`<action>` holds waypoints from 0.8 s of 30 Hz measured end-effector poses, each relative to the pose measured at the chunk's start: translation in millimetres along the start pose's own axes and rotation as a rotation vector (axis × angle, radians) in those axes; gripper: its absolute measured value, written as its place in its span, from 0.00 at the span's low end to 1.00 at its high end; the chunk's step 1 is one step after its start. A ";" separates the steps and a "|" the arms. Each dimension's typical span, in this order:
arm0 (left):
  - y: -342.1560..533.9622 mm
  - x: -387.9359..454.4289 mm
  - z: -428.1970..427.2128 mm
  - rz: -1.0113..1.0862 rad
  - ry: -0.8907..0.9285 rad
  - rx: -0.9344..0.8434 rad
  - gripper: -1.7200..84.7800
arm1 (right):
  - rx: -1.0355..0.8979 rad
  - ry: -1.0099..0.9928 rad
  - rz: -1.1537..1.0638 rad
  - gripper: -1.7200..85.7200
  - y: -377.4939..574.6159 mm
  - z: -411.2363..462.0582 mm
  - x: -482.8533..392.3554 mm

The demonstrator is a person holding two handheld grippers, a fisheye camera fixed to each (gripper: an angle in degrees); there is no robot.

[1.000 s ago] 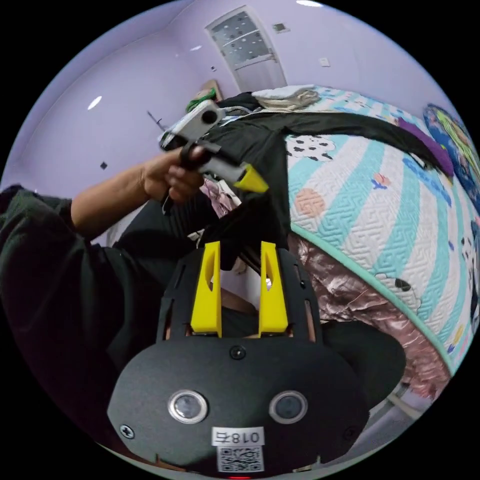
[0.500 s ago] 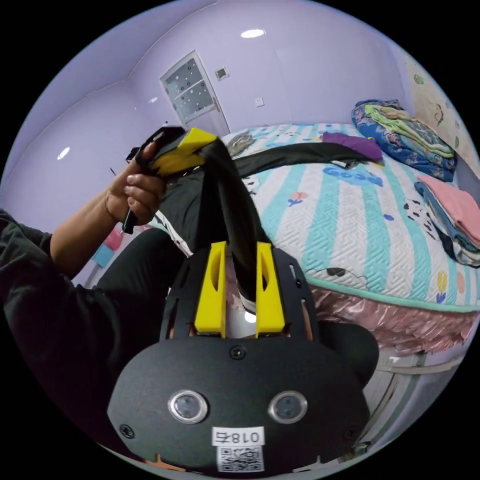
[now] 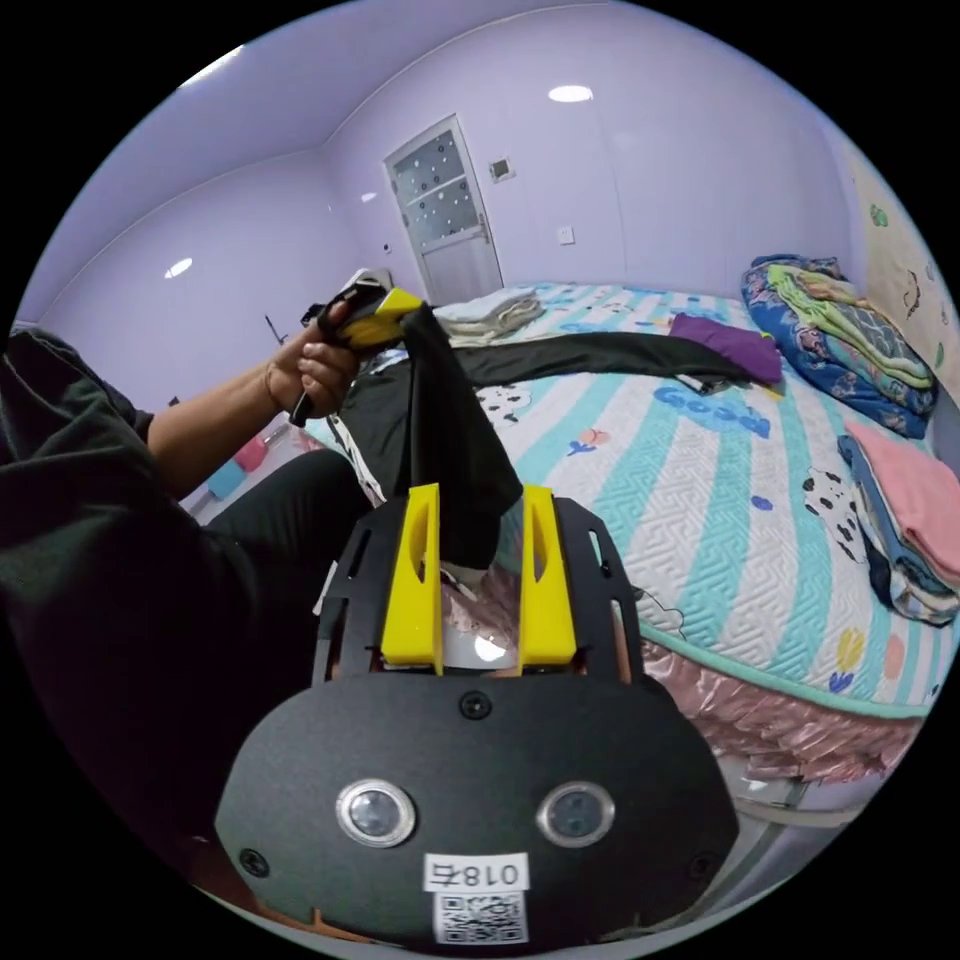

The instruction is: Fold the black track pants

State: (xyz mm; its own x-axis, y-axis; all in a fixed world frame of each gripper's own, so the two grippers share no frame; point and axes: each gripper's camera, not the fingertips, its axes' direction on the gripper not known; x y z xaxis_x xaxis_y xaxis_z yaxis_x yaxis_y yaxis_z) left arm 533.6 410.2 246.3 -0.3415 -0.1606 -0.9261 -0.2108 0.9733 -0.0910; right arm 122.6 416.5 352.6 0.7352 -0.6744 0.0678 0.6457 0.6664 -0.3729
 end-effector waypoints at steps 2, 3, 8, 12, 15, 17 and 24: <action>9.5 -12.2 -18.7 -0.026 0.003 0.058 0.01 | -0.045 0.022 -0.022 0.16 -7.4 16.6 -6.8; 16.1 -19.5 -30.1 -0.041 0.012 0.093 0.01 | -0.070 0.053 -0.055 0.16 -12.8 28.3 -14.1; 34.0 -32.8 -59.6 -0.064 0.021 0.155 0.01 | -0.125 0.260 -0.108 0.14 -34.5 69.6 -32.2; 40.9 -32.1 -70.8 -0.049 0.027 0.154 0.01 | -0.105 0.276 -0.219 0.14 -51.3 81.3 -44.6; 43.9 -31.8 -76.2 -0.040 0.038 0.159 0.01 | -0.156 0.323 -0.288 0.14 -61.0 94.8 -48.6; 44.8 -30.0 -78.1 -0.031 0.038 0.155 0.01 | -0.168 0.363 -0.290 0.13 -65.0 102.3 -45.0; 44.7 -9.3 -80.9 0.014 0.031 0.135 0.01 | -0.102 0.421 -0.242 0.04 -70.1 92.1 -12.4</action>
State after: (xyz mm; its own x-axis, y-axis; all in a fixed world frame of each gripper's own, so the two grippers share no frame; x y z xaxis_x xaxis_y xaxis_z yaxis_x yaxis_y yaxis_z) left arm 453.3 441.8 280.4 -0.3718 -0.1497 -0.9162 -0.0813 0.9884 -0.1284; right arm 87.2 407.3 463.1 0.4061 -0.8897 -0.2087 0.7484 0.4549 -0.4826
